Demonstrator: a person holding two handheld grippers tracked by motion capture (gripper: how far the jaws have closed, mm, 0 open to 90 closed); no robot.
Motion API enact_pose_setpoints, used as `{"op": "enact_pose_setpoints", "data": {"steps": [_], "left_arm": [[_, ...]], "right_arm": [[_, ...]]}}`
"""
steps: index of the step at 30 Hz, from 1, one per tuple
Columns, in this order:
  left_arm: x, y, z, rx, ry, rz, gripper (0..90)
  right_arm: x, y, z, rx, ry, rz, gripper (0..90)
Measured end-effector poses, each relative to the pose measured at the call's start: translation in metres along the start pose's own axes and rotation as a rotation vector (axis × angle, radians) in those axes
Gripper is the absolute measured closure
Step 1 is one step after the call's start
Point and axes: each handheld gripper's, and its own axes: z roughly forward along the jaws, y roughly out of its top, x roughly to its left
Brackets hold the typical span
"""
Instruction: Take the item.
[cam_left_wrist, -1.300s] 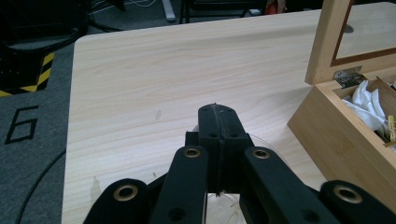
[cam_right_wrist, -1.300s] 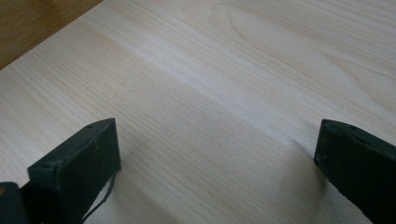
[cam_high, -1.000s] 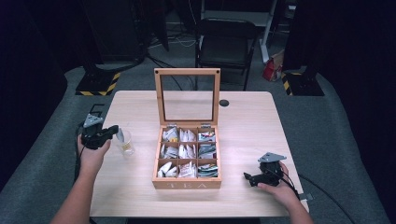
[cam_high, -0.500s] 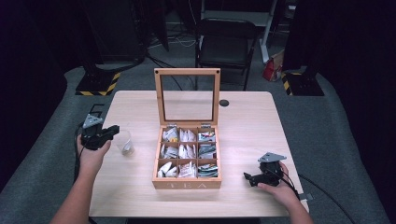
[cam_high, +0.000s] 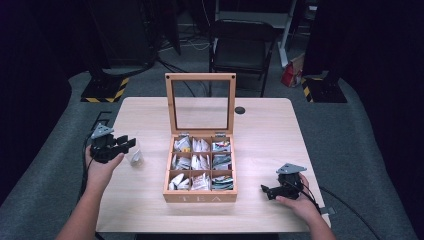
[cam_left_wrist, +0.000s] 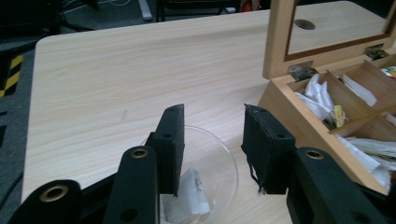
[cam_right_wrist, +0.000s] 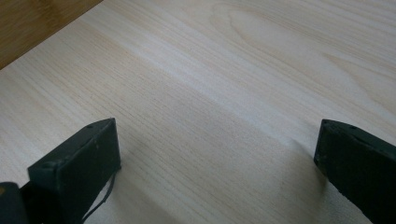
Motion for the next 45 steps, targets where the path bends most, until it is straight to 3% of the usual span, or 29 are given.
{"op": "enact_pose_setpoints", "data": {"steps": [28, 45], "left_arm": [[-0.049, -0.003, -0.003, 0.025, -0.113, 0.085, 48.9], [-0.063, -0.023, 0.004, 0.049, -0.168, 0.085, 44.4]], "right_arm": [[0.000, 0.000, 0.000, 0.000, 0.002, -0.002, 0.0], [0.000, 0.000, 0.000, 0.000, 0.000, 0.000, 0.0]]}}
